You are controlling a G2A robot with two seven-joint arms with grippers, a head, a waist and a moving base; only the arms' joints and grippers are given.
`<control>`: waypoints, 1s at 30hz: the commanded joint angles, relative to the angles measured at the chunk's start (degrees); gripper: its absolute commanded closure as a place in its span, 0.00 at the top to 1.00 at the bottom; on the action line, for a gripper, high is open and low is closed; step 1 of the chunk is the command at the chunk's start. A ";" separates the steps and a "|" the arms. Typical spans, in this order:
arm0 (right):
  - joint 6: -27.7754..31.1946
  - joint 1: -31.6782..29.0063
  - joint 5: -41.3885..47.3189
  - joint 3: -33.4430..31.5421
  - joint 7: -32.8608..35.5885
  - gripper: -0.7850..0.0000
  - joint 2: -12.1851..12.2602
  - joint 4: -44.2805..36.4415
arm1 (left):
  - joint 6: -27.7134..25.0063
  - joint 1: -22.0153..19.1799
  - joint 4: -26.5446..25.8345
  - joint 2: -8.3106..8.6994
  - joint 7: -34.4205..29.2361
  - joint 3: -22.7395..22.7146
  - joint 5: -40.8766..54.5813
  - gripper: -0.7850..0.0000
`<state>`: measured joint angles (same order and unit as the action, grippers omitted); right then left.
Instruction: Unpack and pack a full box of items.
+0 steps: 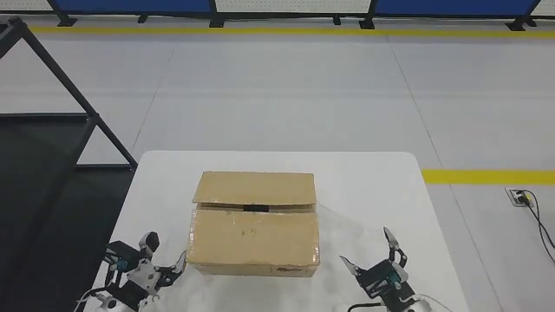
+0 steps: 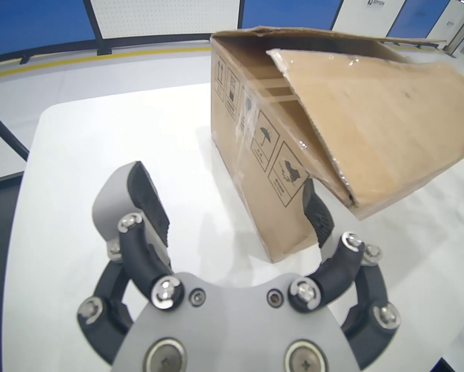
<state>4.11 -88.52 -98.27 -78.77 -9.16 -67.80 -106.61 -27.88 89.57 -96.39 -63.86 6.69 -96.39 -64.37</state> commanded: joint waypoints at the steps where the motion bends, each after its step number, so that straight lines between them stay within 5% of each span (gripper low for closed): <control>1: -0.40 -0.03 -0.08 0.01 -0.04 1.00 0.00 0.01 | -0.21 1.29 -0.79 0.12 0.90 -1.58 0.28 1.00; 5: 0.18 -0.05 0.25 0.21 -0.16 1.00 -0.01 -0.13 | -0.16 2.75 -0.41 0.27 3.44 -5.02 2.26 1.00; 10: 10.21 1.67 11.45 -0.78 1.13 1.00 0.05 -2.17 | -0.03 2.64 2.14 0.34 5.74 -8.52 6.43 1.00; 18: 18.37 11.20 53.12 -2.79 29.87 1.00 -0.34 -1.51 | -1.86 3.01 3.25 0.47 5.66 -10.85 9.40 1.00; 30: 18.37 11.22 52.52 -2.49 29.75 1.00 -0.35 -1.63 | -1.78 2.99 3.05 0.44 5.49 -10.70 9.59 1.00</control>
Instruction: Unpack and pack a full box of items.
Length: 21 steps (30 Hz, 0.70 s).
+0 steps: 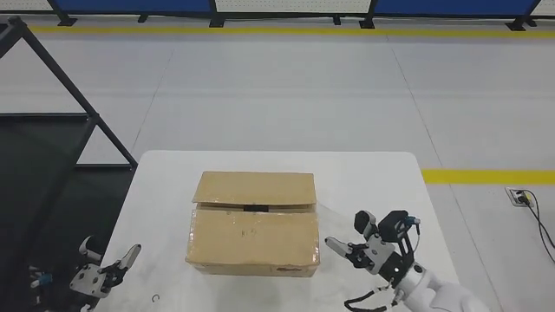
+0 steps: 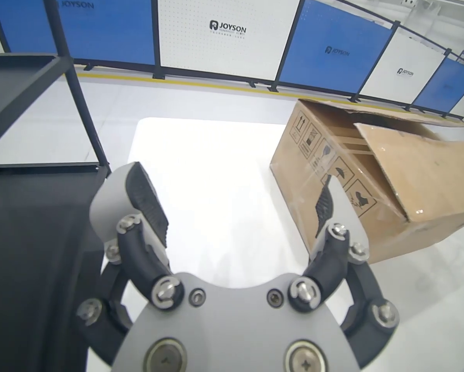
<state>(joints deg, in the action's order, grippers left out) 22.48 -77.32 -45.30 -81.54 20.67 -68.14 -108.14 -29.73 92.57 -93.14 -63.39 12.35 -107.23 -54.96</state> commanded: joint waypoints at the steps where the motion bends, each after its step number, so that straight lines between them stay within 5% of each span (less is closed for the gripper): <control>1: 0.01 0.33 -1.43 1.17 -0.10 1.00 -0.05 -0.01 | 0.00 -0.15 -0.57 -0.06 -0.68 0.47 0.72 1.00; 7: -3.43 8.05 14.30 4.38 6.22 1.00 -0.87 5.48 | 1.66 -2.63 -2.86 -0.14 -4.02 1.81 2.12 1.00; 13: -3.43 18.66 41.49 4.29 23.20 1.00 -1.09 17.21 | 4.75 -6.48 -3.57 -0.14 -12.91 3.47 7.44 1.00; 21: -3.36 19.15 42.81 4.27 24.43 1.00 -1.07 17.91 | 6.29 -7.09 -3.92 -0.13 -15.23 3.76 8.04 1.00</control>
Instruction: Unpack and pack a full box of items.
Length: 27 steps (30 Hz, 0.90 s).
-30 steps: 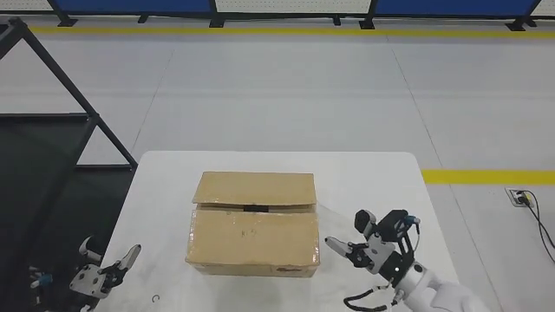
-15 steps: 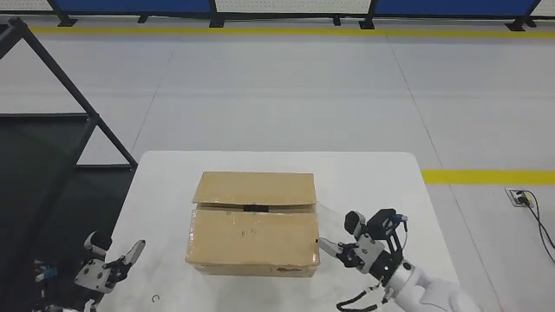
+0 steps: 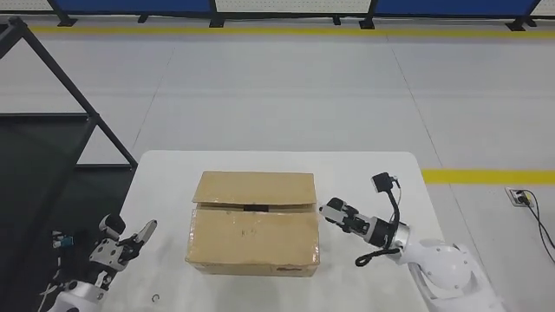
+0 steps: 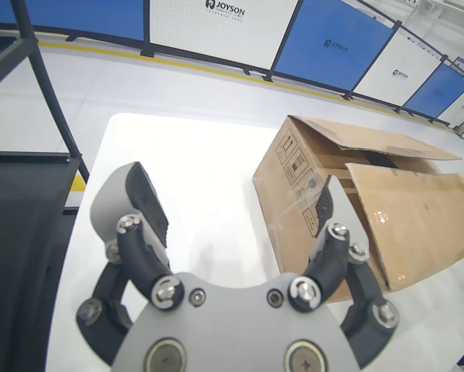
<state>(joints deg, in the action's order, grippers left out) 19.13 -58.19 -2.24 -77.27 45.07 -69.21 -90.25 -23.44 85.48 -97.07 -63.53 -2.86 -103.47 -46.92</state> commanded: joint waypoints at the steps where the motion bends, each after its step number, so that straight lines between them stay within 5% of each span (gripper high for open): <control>1: 0.06 -0.18 0.07 0.14 -0.24 1.00 -0.03 -0.12 | 0.00 0.00 0.00 0.00 -0.02 0.00 0.00 1.00; 13: -0.93 0.89 -0.32 3.13 0.46 1.00 -0.03 1.70 | 2.52 -0.69 -1.44 -0.15 -4.15 0.61 6.10 1.00; 27: 12.42 0.33 21.24 1.14 21.11 1.00 1.32 1.86 | 4.41 -2.22 -0.38 -0.30 -5.22 2.28 6.40 1.00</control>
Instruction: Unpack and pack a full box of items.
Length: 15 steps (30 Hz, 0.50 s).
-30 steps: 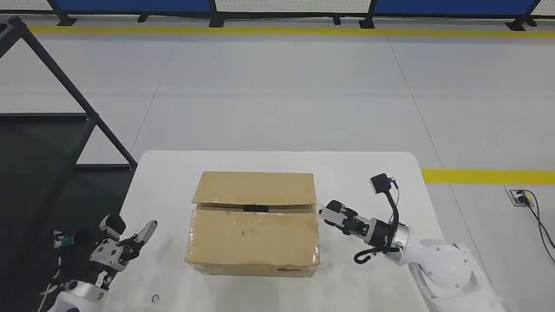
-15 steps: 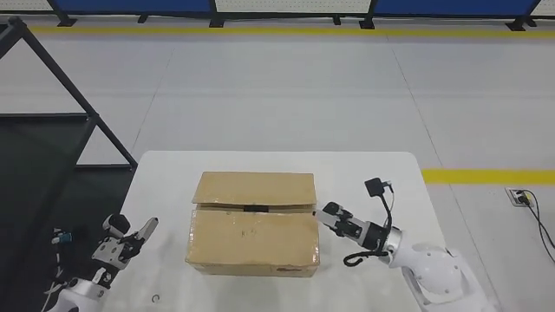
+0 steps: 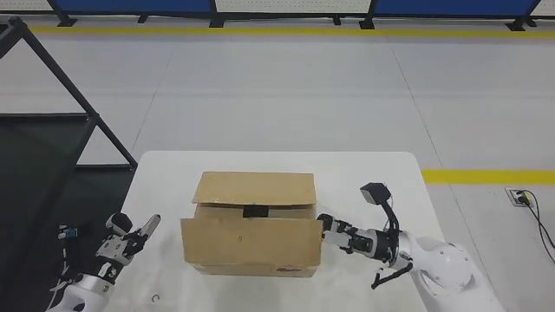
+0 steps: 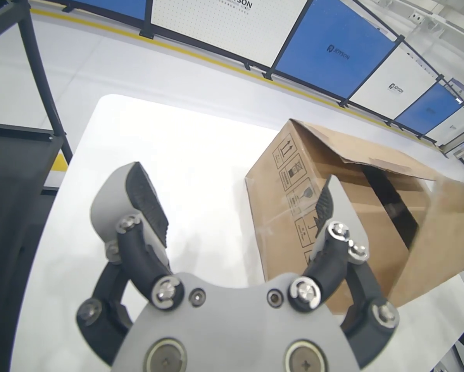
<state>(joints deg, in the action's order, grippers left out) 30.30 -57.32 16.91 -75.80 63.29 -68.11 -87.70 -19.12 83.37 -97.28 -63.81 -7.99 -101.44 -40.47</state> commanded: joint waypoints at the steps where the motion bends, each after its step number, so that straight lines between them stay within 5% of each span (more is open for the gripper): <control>1: 2.19 -1.08 3.60 -0.58 5.05 1.00 0.42 -1.39 | 0.10 -0.17 -0.34 -0.03 -0.15 0.46 -0.05 1.00; 15: 2.58 -8.97 -2.04 3.86 8.12 1.00 4.67 -13.00 | 0.08 -0.19 -0.40 -0.04 -0.17 0.53 -0.01 1.00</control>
<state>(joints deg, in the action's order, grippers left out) 32.49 -66.00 15.83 -72.67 71.81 -63.79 -100.90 -19.05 83.18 -97.68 -63.85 -8.15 -100.91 -40.47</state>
